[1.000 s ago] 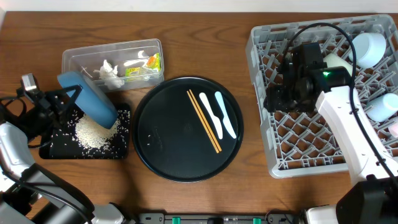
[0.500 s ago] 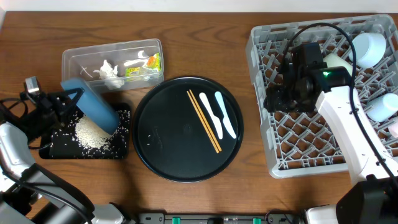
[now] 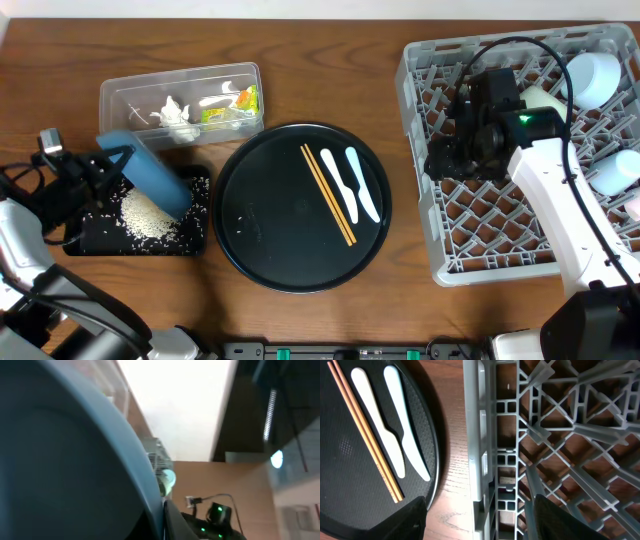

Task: Sort waste into correct bins and load items into the dishwasher rack
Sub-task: 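Carry the blue plate left and tip it over the small black tray, then bring the emptied blue plate back and set it on the round tray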

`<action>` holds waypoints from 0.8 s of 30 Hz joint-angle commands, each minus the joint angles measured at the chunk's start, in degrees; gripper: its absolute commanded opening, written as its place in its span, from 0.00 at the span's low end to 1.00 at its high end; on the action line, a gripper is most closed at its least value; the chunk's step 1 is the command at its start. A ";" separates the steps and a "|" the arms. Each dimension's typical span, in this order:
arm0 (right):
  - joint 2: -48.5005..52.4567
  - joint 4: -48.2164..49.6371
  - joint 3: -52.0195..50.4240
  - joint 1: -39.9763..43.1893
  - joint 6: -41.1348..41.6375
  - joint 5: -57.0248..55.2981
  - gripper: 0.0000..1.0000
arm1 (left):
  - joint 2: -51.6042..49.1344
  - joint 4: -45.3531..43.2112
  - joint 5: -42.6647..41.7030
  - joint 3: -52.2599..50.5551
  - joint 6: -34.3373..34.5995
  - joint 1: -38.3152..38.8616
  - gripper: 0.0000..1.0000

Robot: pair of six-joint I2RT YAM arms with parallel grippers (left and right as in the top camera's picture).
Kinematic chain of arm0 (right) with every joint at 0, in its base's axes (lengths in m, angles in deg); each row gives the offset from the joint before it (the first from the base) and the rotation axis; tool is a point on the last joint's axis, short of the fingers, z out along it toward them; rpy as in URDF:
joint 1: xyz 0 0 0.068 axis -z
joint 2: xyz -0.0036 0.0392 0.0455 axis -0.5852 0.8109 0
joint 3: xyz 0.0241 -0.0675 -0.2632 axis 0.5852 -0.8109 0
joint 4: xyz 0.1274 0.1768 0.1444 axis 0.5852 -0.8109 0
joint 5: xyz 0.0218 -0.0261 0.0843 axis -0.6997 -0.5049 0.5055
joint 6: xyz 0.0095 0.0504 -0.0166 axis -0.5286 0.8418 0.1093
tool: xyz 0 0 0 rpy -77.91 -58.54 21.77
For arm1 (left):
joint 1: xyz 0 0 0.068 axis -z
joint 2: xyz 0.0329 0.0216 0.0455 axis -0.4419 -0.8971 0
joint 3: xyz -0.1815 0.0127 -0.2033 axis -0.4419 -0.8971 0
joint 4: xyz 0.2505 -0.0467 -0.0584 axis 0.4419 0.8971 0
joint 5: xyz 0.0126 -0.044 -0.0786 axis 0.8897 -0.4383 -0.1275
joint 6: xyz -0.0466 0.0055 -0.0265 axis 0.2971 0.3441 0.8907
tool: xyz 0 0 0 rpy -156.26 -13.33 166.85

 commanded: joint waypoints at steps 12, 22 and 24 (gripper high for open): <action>0.11 -0.02 -0.13 -0.22 -0.04 -0.31 0.66 | 6.38 1.09 -0.70 0.66 -5.44 16.00 0.06; 0.11 -0.09 -0.13 -0.22 -0.04 -0.31 0.66 | 5.90 1.84 41.35 0.52 -3.43 46.38 0.06; 0.11 -0.09 -0.13 -0.26 -0.09 -0.35 0.65 | 5.09 1.42 46.18 0.42 -3.43 51.78 0.06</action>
